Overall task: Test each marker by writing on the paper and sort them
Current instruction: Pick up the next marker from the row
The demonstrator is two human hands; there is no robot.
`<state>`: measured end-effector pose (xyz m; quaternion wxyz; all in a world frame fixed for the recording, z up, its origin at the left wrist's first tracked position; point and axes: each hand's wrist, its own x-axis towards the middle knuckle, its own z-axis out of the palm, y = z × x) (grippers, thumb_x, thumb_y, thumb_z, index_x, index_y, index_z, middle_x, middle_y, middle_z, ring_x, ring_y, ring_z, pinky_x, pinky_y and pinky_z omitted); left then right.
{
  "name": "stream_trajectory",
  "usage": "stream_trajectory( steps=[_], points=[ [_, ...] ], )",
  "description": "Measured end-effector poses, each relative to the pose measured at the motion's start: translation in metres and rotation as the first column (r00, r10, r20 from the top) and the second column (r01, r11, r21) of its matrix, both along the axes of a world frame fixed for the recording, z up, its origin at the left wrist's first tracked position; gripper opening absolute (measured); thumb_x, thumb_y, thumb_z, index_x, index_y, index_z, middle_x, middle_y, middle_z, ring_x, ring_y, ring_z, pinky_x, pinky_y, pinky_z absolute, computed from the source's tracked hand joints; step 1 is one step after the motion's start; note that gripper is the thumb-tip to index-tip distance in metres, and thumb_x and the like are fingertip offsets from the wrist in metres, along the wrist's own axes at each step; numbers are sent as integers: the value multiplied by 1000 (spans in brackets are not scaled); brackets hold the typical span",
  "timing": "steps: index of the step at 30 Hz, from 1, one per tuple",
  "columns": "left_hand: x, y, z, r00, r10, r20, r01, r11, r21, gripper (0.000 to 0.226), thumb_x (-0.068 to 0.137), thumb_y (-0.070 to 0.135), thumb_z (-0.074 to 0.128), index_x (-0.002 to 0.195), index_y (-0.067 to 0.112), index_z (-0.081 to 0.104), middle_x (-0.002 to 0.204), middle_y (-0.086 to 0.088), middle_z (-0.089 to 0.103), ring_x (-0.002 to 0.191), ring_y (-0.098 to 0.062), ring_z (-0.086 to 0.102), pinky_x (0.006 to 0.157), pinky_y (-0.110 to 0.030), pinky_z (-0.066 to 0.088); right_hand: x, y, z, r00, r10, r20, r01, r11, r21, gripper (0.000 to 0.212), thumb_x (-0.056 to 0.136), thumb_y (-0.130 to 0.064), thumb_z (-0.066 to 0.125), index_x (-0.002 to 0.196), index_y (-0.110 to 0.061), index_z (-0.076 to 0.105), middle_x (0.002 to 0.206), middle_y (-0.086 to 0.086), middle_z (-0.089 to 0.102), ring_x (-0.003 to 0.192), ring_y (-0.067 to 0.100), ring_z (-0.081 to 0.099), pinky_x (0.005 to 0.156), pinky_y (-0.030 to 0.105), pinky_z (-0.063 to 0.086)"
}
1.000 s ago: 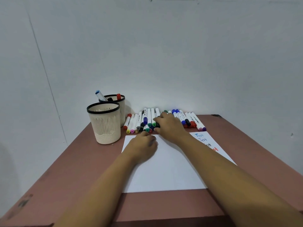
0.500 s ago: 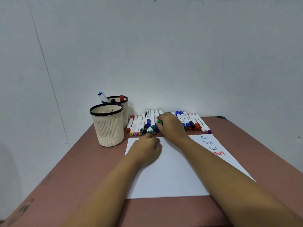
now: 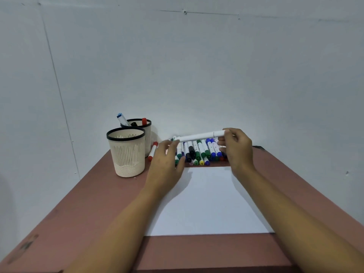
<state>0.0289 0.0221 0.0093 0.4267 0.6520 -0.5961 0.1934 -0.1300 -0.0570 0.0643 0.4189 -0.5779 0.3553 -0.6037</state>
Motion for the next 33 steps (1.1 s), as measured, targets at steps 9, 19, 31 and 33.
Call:
stream_trajectory(
  steps=[9, 19, 31, 33],
  points=[
    [-13, 6, 2, 994, -104, -26, 107, 957, 269, 29, 98, 29, 46, 122, 13, 53, 109, -3, 61, 94, -17, 51, 65, -22, 26, -13, 13, -25, 980, 50, 193, -93, 970, 223, 31, 99, -30, 50, 78, -8, 58, 63, 7, 57, 53, 14, 53, 48, 22, 49],
    [-18, 5, 1, 979, -199, -48, 205, 944, 258, 24, 97, 26, 48, 111, 9, 55, 93, -5, 59, 78, -14, 45, 63, -24, 25, 0, 28, -39, 856, 508, 96, -513, 812, 279, 13, 91, -19, 63, 81, -10, 64, 64, -1, 57, 52, 3, 50, 51, 17, 42],
    [-25, 14, 2, 963, -240, -123, 265, 924, 276, 21, 97, 25, 49, 98, 4, 51, 62, 9, 42, 57, -11, 38, 56, -29, 25, 0, 21, -43, 825, 565, 34, -559, 805, 199, 18, 95, -18, 57, 80, -10, 63, 61, -4, 54, 56, 4, 50, 54, 16, 41],
    [-25, 16, 3, 967, -215, -134, 243, 938, 246, 21, 96, 30, 50, 100, 10, 55, 58, 8, 42, 56, -11, 40, 52, -22, 30, -2, 21, -43, 818, 575, 28, -570, 803, 176, 18, 95, -18, 57, 81, -10, 64, 60, -5, 55, 58, 4, 50, 55, 16, 41]
  ],
)
